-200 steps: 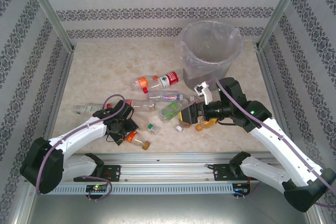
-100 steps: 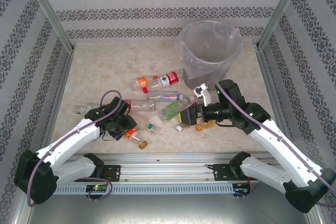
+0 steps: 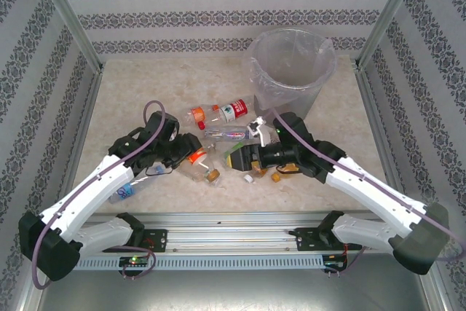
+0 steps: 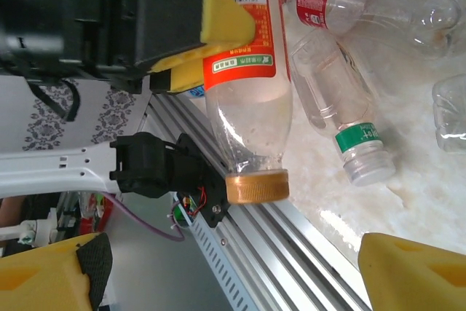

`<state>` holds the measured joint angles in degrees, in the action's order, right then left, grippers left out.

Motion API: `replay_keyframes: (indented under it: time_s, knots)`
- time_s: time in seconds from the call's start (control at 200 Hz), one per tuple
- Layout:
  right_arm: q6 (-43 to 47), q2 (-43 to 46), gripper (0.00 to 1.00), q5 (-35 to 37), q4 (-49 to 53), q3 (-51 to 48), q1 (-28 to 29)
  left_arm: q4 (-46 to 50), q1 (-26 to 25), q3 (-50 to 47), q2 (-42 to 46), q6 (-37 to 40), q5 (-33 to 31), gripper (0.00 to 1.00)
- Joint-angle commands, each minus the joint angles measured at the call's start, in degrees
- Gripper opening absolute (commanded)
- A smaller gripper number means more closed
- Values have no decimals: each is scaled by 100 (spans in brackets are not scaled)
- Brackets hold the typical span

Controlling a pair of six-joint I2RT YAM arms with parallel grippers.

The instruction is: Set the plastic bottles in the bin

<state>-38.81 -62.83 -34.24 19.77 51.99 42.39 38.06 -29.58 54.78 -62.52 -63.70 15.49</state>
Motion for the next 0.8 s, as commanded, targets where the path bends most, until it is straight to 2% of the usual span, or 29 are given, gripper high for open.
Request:
replay_keyframes:
  time_s: [0.0, 0.505, 0.794]
  knots:
    - [-327, -248, 86, 327, -624, -7, 145, -830, -69, 136, -130, -109, 373, 55]
    - [-487, -1175, 83, 456, -1183, 368, 314, -1468, -320, 209, -284, -440, 675, 55]
    - [-523, -1241, 71, 436, -1291, 392, 351, -1664, -339, 158, -265, -521, 777, 56]
